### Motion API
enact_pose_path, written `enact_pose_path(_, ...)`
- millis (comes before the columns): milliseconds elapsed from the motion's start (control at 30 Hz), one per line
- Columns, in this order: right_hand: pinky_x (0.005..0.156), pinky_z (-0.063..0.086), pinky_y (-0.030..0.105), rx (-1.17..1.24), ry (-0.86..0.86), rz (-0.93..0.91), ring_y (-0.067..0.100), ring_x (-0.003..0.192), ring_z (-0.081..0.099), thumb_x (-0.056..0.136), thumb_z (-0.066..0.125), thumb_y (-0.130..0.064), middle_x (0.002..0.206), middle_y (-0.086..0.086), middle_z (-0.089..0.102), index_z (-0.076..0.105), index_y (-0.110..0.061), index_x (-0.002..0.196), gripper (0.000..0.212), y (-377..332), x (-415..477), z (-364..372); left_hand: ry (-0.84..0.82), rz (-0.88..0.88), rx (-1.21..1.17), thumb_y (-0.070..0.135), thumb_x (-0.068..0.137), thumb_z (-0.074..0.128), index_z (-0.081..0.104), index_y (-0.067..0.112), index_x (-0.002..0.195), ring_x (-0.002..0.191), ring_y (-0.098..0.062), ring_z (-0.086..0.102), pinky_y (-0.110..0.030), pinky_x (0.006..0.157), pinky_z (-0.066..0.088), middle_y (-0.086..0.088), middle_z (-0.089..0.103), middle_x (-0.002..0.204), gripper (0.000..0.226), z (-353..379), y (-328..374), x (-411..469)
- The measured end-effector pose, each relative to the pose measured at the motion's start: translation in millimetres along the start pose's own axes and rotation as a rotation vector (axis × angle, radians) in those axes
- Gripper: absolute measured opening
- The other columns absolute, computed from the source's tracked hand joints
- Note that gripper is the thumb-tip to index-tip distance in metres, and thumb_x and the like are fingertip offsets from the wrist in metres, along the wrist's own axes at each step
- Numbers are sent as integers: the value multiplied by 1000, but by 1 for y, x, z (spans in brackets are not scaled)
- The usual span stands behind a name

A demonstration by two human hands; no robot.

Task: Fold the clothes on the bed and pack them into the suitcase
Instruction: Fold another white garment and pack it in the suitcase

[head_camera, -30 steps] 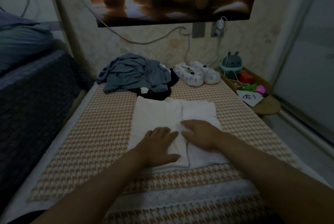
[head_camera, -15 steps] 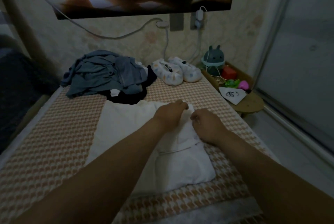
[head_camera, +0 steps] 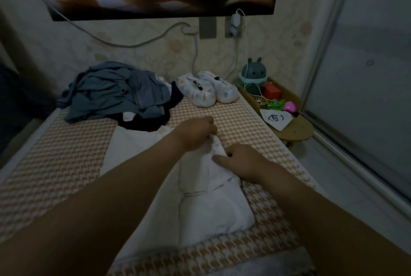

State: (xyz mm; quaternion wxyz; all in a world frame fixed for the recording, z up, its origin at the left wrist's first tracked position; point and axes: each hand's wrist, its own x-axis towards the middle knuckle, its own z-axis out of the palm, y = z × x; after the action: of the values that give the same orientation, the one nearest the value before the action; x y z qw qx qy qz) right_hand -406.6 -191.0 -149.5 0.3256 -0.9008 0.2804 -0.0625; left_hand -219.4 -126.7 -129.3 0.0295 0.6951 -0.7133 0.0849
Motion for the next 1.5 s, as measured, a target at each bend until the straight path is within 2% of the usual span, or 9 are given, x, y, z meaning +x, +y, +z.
enact_pose_path(100, 59, 44, 29, 10, -249, 53, 17, 68, 57, 85, 64, -41, 77, 0, 60, 61, -21, 75, 22, -26, -2, -9, 153, -22, -5, 3, 75, 56, 66, 5, 79, 65, -30, 56, -29, 52, 31, -14, 57, 85, 11, -20, -19, -31)
enact_pose_path(267, 72, 54, 34, 44, -316, 4, 20, 83, 65, 80, 68, -37, 103, 6, 69, 70, -15, 107, 35, -89, -3, -7, 299, -155, 112, 13, 69, 63, 63, 13, 64, 48, -24, 54, -22, 45, 28, -4, 58, 73, 4, -46, -45, -99)
enact_pose_path(433, 52, 50, 24, 258, -310, -33, 17, 68, 63, 86, 68, -32, 91, 8, 68, 69, -9, 104, 29, -167, -16, 32, 262, -461, 50, 8, 84, 64, 71, 12, 88, 81, -29, 59, -33, 64, 44, -8, 58, 106, 9, -52, -74, -166)
enact_pose_path(600, 55, 57, 35, 252, -699, 63, 29, 70, 69, 97, 55, -24, 102, 18, 70, 51, -2, 130, 39, -192, -24, 86, -98, -606, -233, 10, 92, 60, 58, 8, 130, 131, -31, 42, -32, 110, 30, -13, 45, 141, 38, -21, -97, -232)
enact_pose_path(833, 79, 41, 26, -279, 188, -365, 16, 100, 56, 87, 64, -33, 103, -5, 62, 68, -30, 105, 19, -152, 17, 102, 158, -835, -572, 41, 96, 51, 61, 17, 110, 95, -23, 61, -31, 78, 48, 0, 64, 103, 30, 9, -76, -238)
enact_pose_path(900, 98, 34, 29, -318, 114, -376, 21, 118, 45, 84, 67, -45, 125, -1, 54, 62, -30, 121, 41, -137, 23, 108, 170, -932, -707, 53, 87, 59, 48, 24, 121, 96, -20, 57, -29, 73, 44, 6, 55, 107, 45, 7, -78, -225)
enact_pose_path(1100, 119, 2, 29, -133, -26, -307, 13, 148, 5, 96, 42, -55, 162, -4, 7, 24, -34, 152, 62, -141, 28, 120, 598, -858, -779, 4, 95, 47, 54, 15, 124, 88, -16, 55, -15, 64, 41, -4, 60, 108, 31, -1, -94, -209)
enact_pose_path(1400, 119, -9, 43, -482, -186, -315, 18, 148, -14, 94, 24, -67, 162, -2, -11, 5, -38, 154, 70, -142, 35, 144, 363, -852, -468, 21, 92, 56, 46, 7, 119, 86, -20, 51, -30, 68, 45, -13, 54, 110, 31, 21, -93, -249)
enact_pose_path(1500, 119, -9, 43, -500, -158, -331, 19, 148, -13, 85, 16, -76, 162, -1, -10, 6, -37, 154, 79, -140, 35, 145, 191, -887, -538, 43, 90, 58, 39, 10, 133, 102, -22, 54, -27, 79, 44, -7, 51, 122, 57, 12, -72, -253)
